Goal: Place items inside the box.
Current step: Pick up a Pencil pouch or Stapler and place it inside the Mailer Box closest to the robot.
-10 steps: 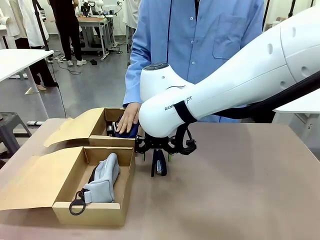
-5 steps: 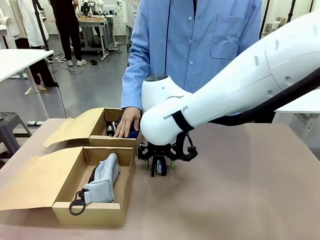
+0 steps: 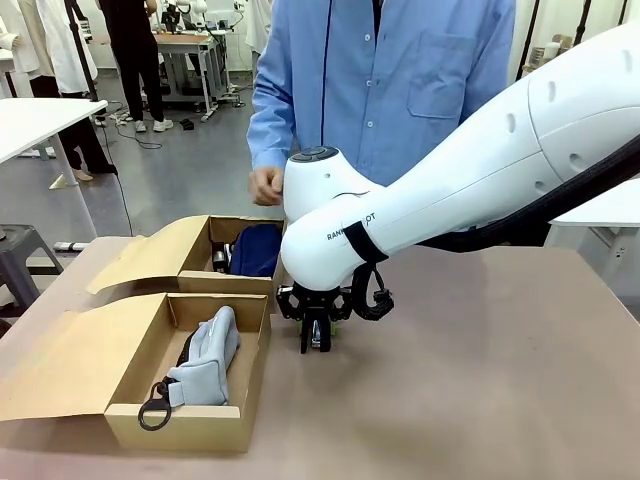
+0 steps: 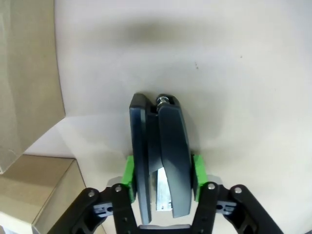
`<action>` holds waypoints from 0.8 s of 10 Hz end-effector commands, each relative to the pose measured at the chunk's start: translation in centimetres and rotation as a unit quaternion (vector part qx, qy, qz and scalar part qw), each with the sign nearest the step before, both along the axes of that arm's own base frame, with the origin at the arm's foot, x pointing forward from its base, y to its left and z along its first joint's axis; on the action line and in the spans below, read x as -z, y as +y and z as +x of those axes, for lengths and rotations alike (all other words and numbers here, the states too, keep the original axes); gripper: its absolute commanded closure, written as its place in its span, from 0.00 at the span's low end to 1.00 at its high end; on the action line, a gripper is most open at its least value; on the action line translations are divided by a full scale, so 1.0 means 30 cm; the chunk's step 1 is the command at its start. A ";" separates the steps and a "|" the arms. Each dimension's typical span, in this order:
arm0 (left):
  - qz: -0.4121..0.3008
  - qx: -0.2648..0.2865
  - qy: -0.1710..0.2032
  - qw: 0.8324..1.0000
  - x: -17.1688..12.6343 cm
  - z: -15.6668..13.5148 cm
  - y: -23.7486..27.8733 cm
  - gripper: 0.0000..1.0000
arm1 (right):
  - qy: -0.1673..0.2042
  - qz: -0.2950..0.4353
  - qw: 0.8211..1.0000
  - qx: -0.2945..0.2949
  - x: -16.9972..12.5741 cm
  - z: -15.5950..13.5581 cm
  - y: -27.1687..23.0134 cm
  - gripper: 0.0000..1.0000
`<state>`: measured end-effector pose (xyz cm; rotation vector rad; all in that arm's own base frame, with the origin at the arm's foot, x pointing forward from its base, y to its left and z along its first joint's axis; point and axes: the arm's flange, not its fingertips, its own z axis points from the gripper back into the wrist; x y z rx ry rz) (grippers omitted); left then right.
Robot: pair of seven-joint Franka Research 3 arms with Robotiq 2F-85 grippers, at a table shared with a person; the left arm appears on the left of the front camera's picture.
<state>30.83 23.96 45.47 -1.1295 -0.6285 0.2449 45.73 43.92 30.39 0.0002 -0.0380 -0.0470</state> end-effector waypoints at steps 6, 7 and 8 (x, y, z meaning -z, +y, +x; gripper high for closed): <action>-0.004 0.000 -0.015 1.000 -0.003 0.002 -0.002 0.00 | 0.019 0.033 0.999 -0.029 -0.190 -0.081 -0.137 1.00; -0.004 0.000 -0.015 1.000 -0.003 0.002 -0.002 0.00 | 0.041 0.049 0.997 -0.047 -0.326 -0.162 -0.222 1.00; -0.004 0.000 -0.015 1.000 -0.003 0.002 -0.002 0.00 | 0.064 0.047 0.995 -0.056 -0.458 -0.269 -0.317 1.00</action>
